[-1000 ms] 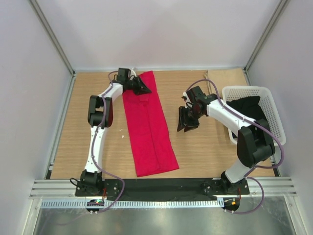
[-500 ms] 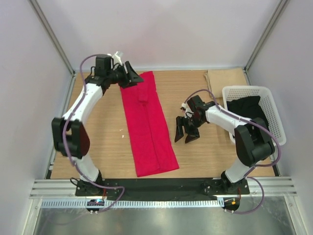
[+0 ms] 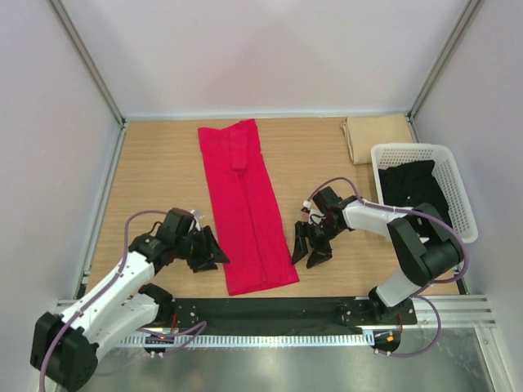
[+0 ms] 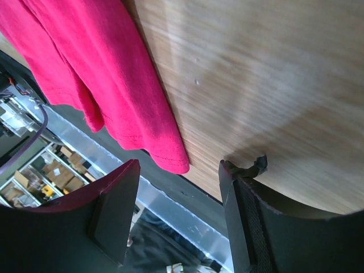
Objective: Fold and stack the t-shirts
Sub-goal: Fold the tshirt
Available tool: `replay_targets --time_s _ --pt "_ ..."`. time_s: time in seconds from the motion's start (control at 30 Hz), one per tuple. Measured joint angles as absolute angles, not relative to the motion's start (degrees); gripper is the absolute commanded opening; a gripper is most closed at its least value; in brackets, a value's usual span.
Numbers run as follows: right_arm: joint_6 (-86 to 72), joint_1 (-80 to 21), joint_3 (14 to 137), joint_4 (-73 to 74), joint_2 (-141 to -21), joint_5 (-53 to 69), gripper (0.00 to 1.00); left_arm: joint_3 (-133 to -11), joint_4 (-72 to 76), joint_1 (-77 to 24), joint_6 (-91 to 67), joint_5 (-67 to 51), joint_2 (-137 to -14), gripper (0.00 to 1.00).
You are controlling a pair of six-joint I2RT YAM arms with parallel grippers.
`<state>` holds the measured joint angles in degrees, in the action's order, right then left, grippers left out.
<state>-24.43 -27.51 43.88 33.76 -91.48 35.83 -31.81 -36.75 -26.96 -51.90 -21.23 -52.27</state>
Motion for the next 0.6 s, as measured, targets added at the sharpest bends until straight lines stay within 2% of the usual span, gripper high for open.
replay_targets --time_s 0.23,0.33,0.47,0.6 --pt "-28.9 -29.0 40.4 29.7 -89.6 36.9 0.64 -22.0 -39.6 -27.5 -60.2 -19.9 -42.9 0.52" --pt "-30.2 -30.5 39.7 28.4 -89.1 36.8 0.64 -19.6 -39.6 -28.7 -62.7 -19.9 -43.7 0.52" --pt "-30.7 -31.8 39.4 28.0 -88.8 36.7 0.64 -18.8 -38.8 -30.1 -65.0 -19.6 -45.8 0.46" --pt "-31.4 -32.1 39.2 27.8 -88.7 36.5 0.64 -18.3 -36.0 -31.4 -67.0 -19.6 -49.8 0.47"
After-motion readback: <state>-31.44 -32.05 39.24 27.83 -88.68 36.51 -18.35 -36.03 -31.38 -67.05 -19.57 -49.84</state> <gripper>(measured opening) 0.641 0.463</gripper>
